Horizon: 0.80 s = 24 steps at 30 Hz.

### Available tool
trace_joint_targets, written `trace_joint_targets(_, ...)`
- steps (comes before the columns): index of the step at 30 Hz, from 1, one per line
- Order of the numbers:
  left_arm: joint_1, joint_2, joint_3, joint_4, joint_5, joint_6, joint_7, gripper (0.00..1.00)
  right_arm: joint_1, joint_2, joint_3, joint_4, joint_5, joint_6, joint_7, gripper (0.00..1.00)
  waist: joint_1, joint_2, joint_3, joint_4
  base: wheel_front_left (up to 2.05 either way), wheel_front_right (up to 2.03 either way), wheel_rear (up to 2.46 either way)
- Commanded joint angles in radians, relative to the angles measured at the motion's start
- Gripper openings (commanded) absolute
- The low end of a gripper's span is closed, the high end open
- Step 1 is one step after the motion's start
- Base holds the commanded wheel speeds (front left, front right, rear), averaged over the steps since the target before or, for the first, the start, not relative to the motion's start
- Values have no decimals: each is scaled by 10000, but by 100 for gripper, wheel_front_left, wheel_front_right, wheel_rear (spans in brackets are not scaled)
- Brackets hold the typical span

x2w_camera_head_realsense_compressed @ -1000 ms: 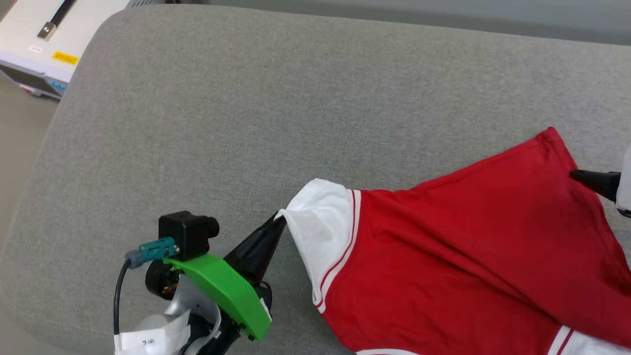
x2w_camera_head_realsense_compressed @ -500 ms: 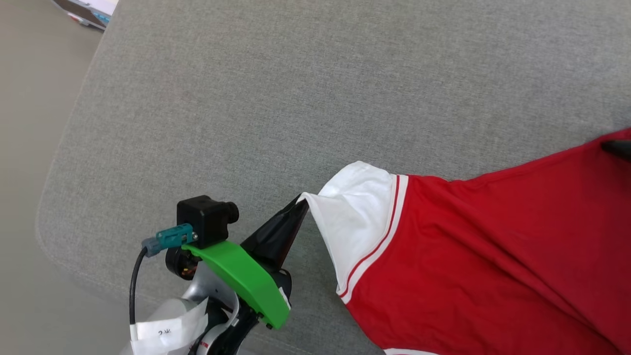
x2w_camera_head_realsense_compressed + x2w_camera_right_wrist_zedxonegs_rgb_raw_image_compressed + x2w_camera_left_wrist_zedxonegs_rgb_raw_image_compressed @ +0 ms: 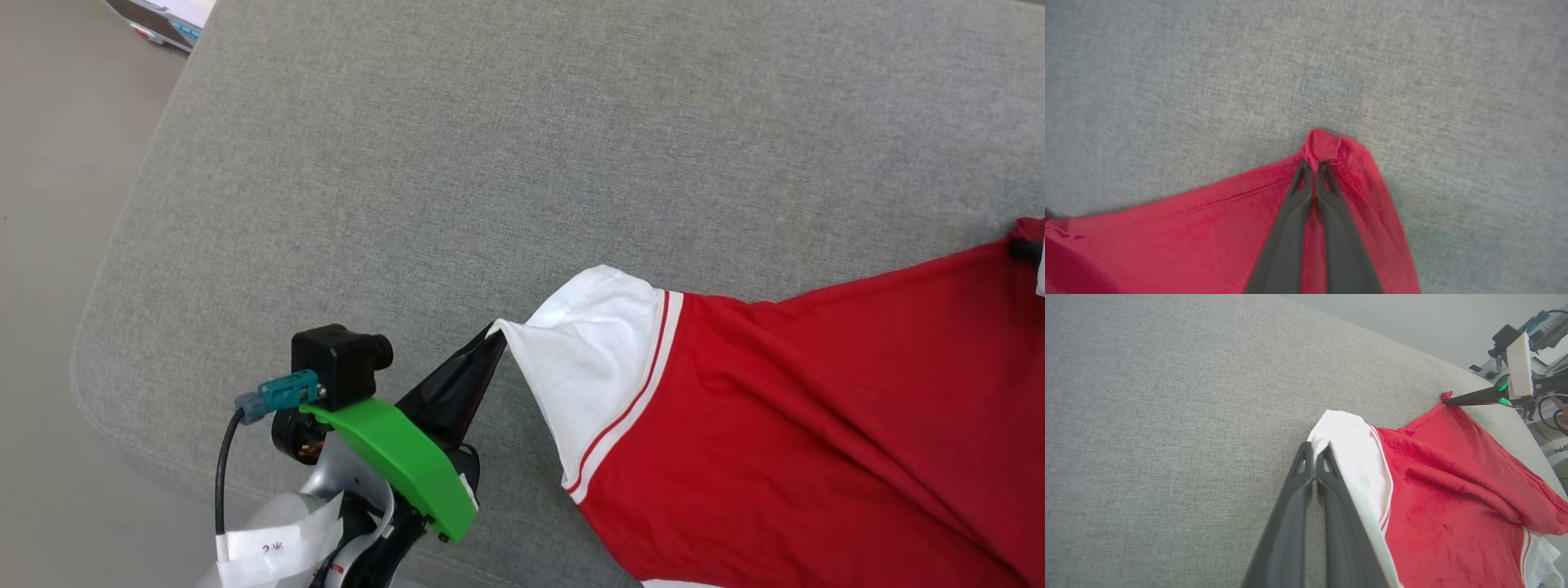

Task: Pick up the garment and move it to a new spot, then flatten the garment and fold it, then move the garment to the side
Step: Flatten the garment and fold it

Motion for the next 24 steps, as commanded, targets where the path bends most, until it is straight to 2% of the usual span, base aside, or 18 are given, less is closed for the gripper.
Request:
trace_joint_targets(1, -183, 23, 49, 34, 47, 53, -79, 0, 246, 169, 163, 266, 136, -6, -199, 0, -1, 0, -106, -50, 0, 0, 0)
trace_joint_targets(16, 80, 443, 375, -184, 38, 373, -48, 0, 182, -47, 170, 319, 1334, -6, -2746, 0, -1, 0, -1779, -947, 0, 0, 0)
trace_joint_targets(24, 406, 593, 836, -658, -322, 637, -108, 0, 733, -398, 106, -718, 2074, -6, -3188, 0, -1, 0, -2636, -1588, 0, 0, 0)
